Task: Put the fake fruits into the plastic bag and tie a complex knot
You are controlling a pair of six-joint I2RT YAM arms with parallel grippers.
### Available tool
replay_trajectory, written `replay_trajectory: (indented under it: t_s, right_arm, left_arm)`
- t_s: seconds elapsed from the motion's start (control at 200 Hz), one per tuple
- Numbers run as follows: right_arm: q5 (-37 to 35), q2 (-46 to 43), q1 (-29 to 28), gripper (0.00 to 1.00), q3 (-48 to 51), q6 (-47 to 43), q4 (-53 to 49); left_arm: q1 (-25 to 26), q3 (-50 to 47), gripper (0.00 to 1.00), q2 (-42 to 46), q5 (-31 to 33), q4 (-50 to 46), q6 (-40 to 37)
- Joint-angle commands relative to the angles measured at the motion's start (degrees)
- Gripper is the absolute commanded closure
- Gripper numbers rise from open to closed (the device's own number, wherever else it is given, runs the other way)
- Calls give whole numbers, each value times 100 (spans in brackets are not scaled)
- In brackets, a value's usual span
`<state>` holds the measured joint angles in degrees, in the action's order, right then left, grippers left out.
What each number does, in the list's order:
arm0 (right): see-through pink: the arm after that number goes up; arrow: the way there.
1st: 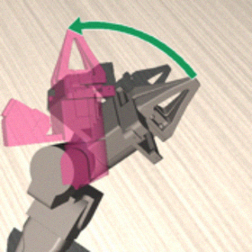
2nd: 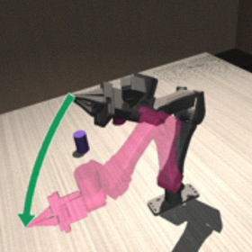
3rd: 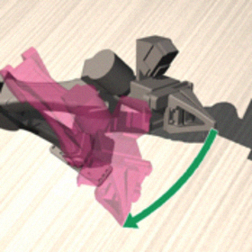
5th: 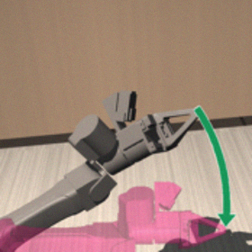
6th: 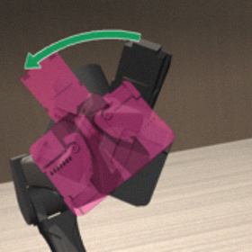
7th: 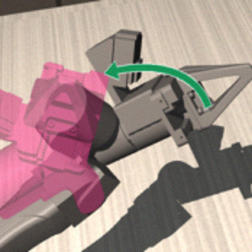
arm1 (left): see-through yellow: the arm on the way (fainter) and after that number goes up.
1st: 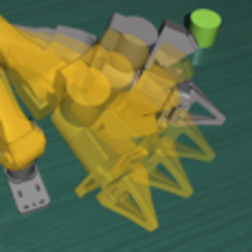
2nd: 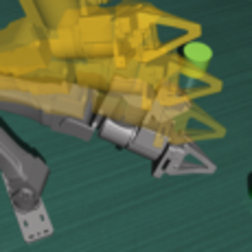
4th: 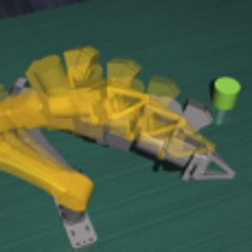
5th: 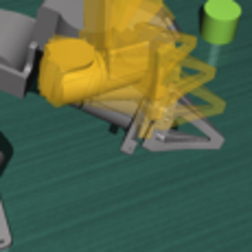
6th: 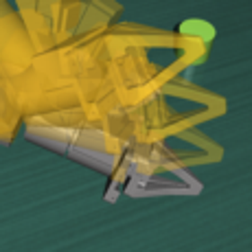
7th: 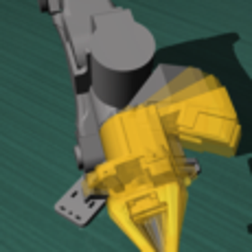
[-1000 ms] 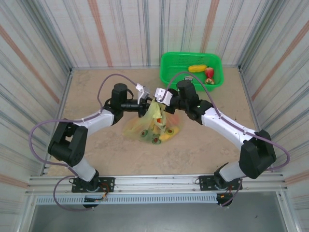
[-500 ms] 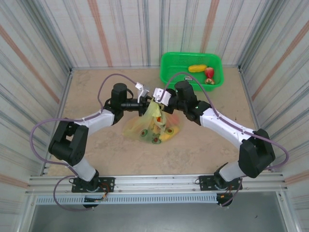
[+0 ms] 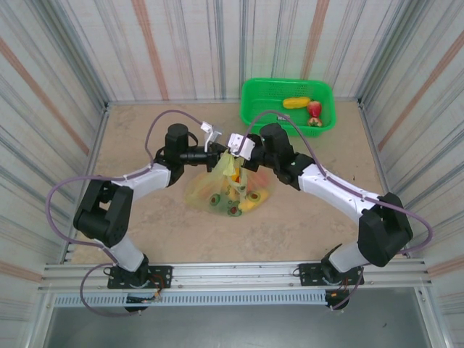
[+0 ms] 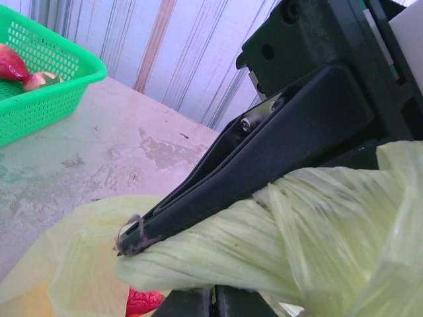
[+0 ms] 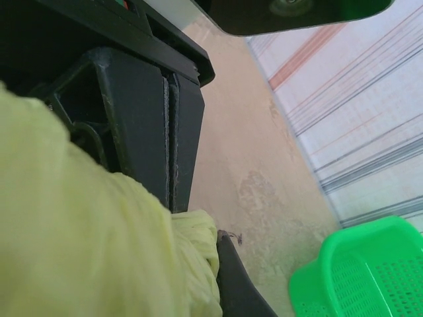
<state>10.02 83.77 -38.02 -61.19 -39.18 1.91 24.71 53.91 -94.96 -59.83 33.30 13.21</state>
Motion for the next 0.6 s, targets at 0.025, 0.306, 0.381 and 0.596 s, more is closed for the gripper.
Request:
replay_trajectory:
  t_s: [0.025,0.306,0.381,0.596]
  right_arm:
    - [-139,-70,-7,100,144,152,-231]
    - [-141,-372,255,100,160,215,-308]
    - [-133,-424,260,100,168,214,-314]
    - [-114,-549,267,99,238,267,-315]
  left_arm:
    - [-75,57,100,4,-211,391,49]
    - [-203,32,100,131,-71,-257,-319]
    - [-238,23,100,150,-25,-343,-349]
    - [-273,32,100,227,216,-624,-537]
